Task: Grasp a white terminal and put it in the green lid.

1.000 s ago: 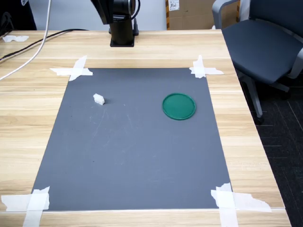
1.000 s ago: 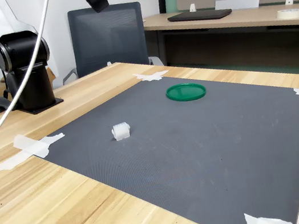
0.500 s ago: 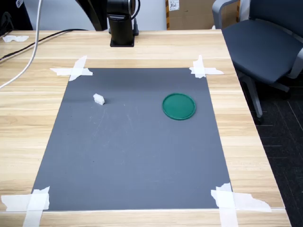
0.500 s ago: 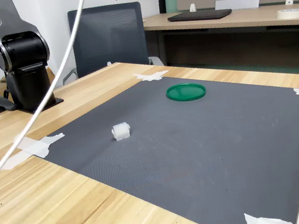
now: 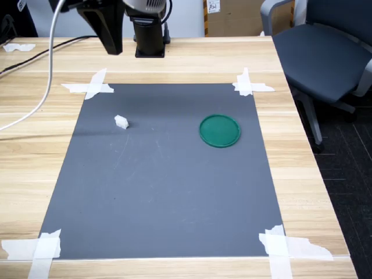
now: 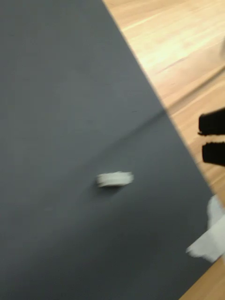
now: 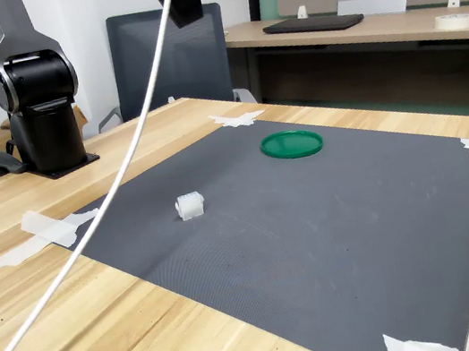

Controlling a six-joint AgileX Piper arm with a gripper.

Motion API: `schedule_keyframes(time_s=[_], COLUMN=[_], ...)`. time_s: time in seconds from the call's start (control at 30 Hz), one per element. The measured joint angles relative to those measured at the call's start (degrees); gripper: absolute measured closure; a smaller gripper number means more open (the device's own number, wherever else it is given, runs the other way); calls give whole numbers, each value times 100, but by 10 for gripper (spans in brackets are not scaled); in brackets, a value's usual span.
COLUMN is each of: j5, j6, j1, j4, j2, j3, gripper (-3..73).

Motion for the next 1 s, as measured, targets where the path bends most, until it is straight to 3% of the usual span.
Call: schedule_keyframes(time_s=[0.17,0.4,0.5,0.67,1.0], j5=[-10,-51,-51,-208,-1626], j6=[-40,-174,-362,-509,-607], j1=[-6,-6,-11,-46,-46], j4=[-360,-236,-236,-277,-410], j2=[284,360,360,360,381], j3=[0,170,500,963,1815], gripper=[556,274,205,179,177])
